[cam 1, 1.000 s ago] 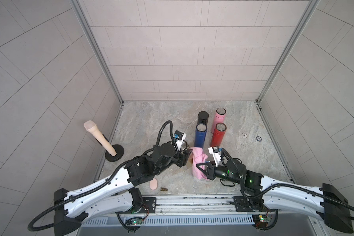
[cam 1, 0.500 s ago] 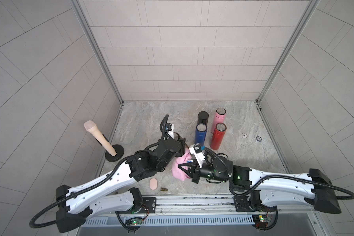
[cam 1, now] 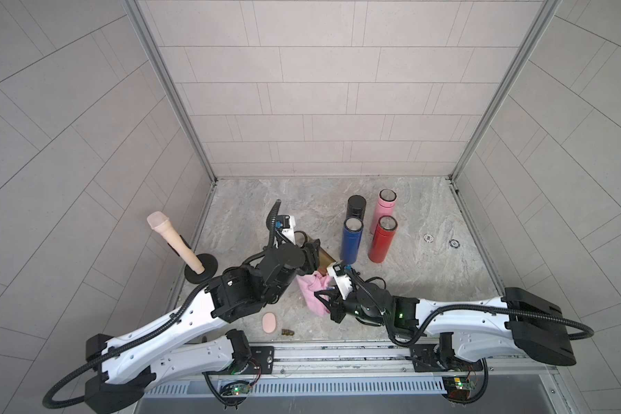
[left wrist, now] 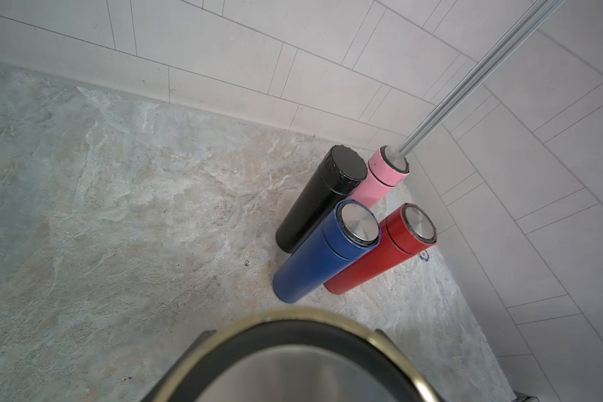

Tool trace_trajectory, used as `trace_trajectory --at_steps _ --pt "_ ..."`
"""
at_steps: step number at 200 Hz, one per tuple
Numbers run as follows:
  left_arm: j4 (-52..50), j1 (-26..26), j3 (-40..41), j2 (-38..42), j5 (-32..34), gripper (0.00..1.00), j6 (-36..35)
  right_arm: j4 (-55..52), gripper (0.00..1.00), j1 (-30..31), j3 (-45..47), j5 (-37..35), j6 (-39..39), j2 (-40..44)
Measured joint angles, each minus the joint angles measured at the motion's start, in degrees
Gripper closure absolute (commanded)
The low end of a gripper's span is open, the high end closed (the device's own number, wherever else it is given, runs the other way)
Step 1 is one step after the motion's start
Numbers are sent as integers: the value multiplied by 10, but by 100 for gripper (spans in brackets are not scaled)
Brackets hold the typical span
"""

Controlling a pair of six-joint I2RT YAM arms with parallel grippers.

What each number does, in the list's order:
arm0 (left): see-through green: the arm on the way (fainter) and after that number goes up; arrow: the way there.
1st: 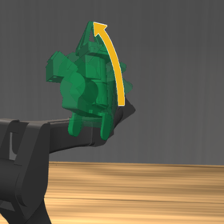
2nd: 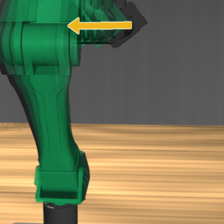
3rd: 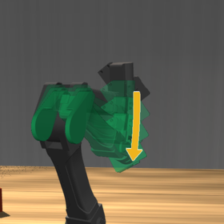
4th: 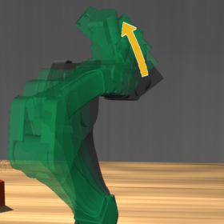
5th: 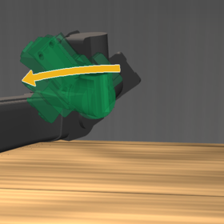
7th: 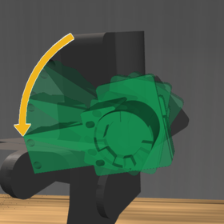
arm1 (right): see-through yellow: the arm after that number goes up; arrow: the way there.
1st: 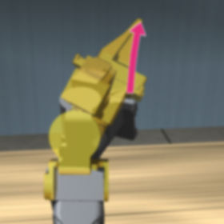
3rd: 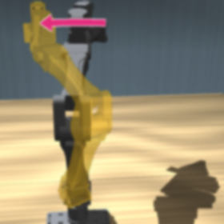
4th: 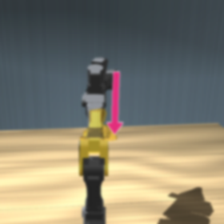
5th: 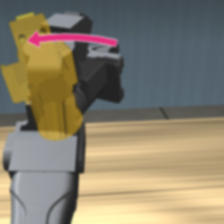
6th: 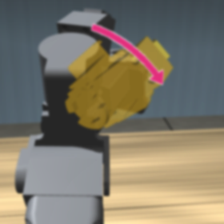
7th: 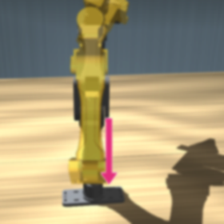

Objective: Wipe the surface of the thermos
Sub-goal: Wipe the dirt from the surface of the thermos.

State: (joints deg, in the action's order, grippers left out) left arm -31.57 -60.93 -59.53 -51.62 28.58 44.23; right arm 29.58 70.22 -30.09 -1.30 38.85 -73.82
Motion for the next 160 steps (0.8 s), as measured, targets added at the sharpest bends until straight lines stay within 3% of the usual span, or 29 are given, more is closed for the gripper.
trace_trajectory --at_steps 38,72,116,160 --pt "-1 0 6 29 -6 100 -30 -71 100 -1 33 -40 30 52" --pt "-2 0 10 57 -57 100 -131 -156 100 -50 34 -40 57 155" --pt "-39 0 -34 48 -176 100 -259 -177 100 -173 33 69 95 196" --pt "-21 0 -23 33 -273 100 -328 -102 100 -191 11 199 143 127"
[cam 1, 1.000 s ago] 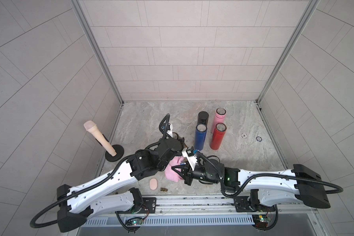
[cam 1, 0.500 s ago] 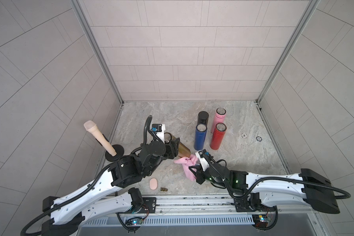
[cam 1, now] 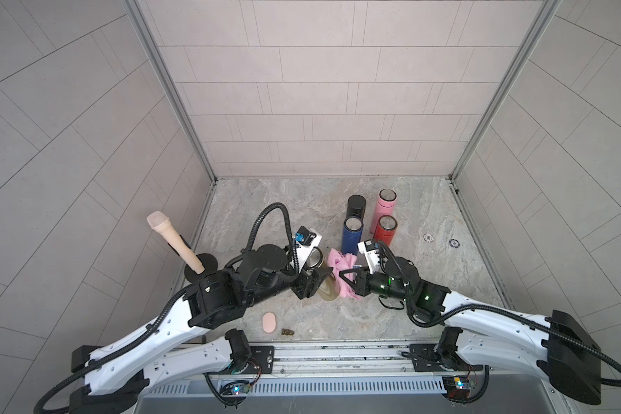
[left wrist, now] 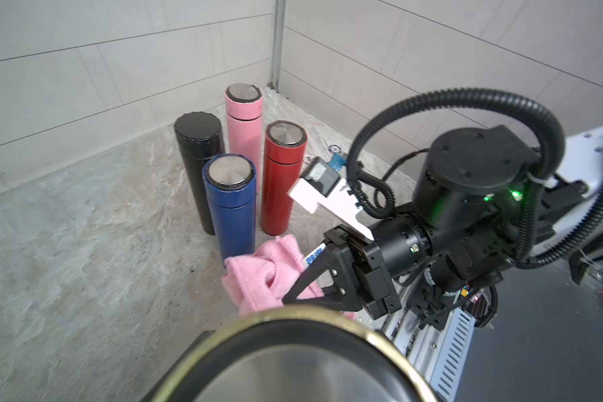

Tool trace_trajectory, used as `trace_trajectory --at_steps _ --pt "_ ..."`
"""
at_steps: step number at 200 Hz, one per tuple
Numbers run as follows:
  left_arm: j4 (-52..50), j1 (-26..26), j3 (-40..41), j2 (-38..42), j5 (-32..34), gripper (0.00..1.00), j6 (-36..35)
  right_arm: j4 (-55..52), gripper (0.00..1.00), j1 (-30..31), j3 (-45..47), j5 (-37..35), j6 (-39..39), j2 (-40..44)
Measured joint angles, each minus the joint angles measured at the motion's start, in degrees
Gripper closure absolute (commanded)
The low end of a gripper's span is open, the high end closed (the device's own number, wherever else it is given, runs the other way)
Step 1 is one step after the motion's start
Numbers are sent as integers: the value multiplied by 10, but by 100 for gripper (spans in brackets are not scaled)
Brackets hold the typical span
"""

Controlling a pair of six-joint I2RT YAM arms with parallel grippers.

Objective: Wipe the surface of the thermos
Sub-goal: Wipe the dirt from the surface of the thermos.

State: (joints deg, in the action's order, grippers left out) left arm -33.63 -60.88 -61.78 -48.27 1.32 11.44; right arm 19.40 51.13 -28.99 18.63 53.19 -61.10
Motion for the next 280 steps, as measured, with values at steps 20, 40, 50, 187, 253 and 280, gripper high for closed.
trace_trajectory --at_steps 20,40,50,187,253,280 --pt "0 0 4 -18 -19 100 -18 44 100 -2 -8 39 24 -18" --pt "1 0 18 -35 -24 100 -26 55 100 -5 -20 58 34 -11" --pt "5 0 30 -43 -24 100 -28 52 100 -6 -31 64 36 0" --pt "183 0 182 -90 14 100 -53 40 100 -24 -16 79 107 124" --pt "194 0 197 -94 50 49 -70 -3 100 -55 -24 65 121 138" --pt "201 0 210 -96 60 39 -70 -7 100 -69 -24 64 128 138"
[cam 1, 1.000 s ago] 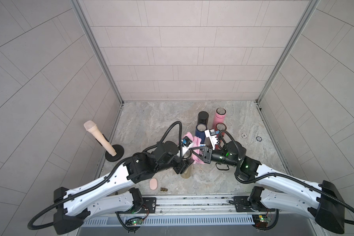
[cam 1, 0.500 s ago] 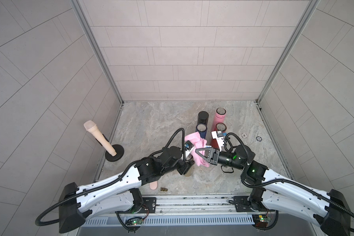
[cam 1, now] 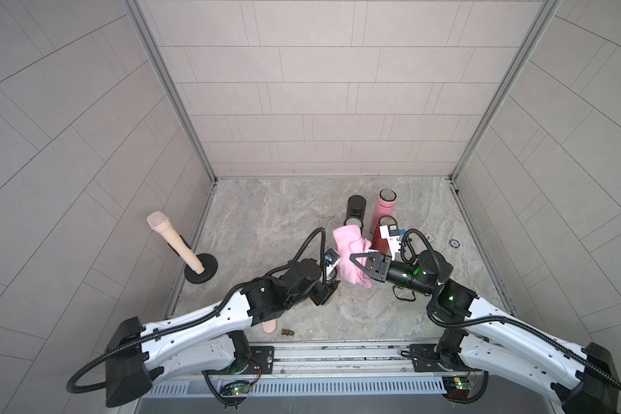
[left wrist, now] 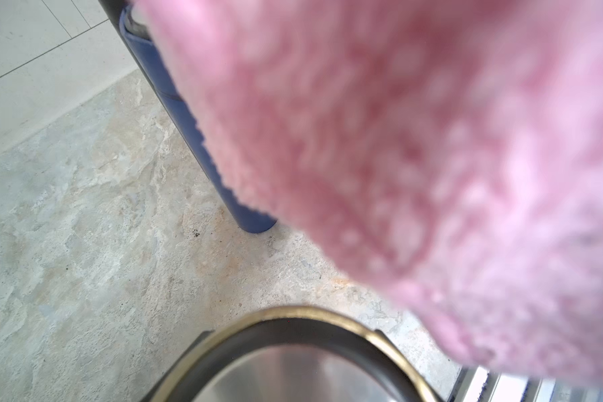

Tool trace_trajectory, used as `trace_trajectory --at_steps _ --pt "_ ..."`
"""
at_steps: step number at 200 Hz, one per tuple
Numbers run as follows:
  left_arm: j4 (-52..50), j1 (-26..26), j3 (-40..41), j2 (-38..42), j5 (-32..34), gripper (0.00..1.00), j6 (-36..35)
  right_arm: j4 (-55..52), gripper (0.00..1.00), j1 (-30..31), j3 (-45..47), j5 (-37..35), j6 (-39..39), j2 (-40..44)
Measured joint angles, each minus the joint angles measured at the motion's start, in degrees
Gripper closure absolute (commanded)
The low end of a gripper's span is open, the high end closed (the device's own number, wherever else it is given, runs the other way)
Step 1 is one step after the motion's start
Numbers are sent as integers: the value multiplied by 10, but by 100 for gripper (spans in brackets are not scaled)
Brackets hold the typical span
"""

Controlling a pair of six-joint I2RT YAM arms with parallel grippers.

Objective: Wipe the surface of the thermos
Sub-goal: Wipe the dirt from the surface of the thermos.

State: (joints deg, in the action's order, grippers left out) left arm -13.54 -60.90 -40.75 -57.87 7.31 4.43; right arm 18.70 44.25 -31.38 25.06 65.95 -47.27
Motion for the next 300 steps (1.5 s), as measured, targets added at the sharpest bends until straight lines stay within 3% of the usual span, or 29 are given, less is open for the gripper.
trace_trajectory --at_steps 32,96,109,147,218,300 --pt "14 0 7 -1 13 28 1 0 100 -12 0 2 11 -1" --pt "47 0 11 1 35 20 2 12 100 -17 0 19 37 -33" --pt "50 0 11 2 36 22 2 14 100 -17 0 21 40 -36" --pt "63 0 16 7 39 41 7 30 100 -17 0 28 49 -36" --pt "86 1 36 21 41 35 7 100 100 -17 -25 42 70 -84" --pt "95 34 43 26 13 40 21 229 100 32 -86 68 135 -306"
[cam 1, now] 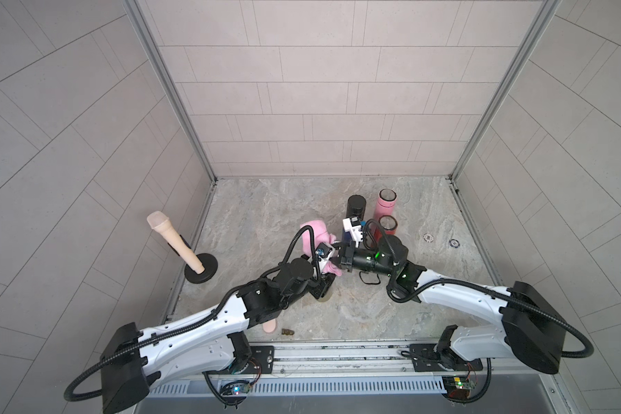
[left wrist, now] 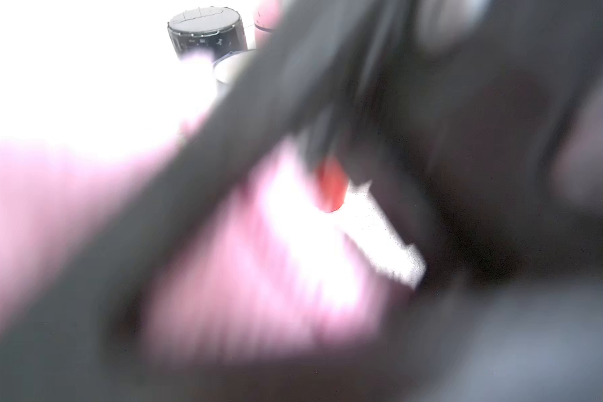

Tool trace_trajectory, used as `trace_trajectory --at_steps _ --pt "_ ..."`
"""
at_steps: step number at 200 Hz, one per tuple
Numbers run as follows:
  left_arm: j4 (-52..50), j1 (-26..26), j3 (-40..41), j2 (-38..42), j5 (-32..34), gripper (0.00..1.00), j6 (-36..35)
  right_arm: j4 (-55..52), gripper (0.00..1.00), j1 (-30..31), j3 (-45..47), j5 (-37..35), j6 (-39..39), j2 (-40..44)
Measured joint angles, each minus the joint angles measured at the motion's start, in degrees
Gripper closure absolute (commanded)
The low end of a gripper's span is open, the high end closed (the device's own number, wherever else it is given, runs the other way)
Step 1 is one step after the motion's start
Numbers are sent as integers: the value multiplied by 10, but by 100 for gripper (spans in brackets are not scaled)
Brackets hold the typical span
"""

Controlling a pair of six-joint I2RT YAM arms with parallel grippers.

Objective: Wipe the surface of the thermos
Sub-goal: Wipe the dirt from the surface of the thermos.

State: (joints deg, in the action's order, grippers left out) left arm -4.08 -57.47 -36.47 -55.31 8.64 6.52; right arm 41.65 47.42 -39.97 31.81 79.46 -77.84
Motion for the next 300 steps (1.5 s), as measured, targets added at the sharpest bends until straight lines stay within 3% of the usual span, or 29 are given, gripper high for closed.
trace_trajectory --at_steps 40,83,118,224,300 --pt "2 16 0 -1 -17 53 3 -63 100 12 -18 -28 -30 15" --pt "3 26 0 -1 -31 52 -1 -297 100 11 -42 -58 -126 127" --pt "2 29 0 1 -39 47 -3 -424 100 -3 -61 -86 -185 171" --pt "13 36 -2 -9 -56 41 6 -398 100 14 -173 -37 -226 14" --pt "4 38 -2 -1 -59 33 9 -500 100 18 -189 -181 -337 56"
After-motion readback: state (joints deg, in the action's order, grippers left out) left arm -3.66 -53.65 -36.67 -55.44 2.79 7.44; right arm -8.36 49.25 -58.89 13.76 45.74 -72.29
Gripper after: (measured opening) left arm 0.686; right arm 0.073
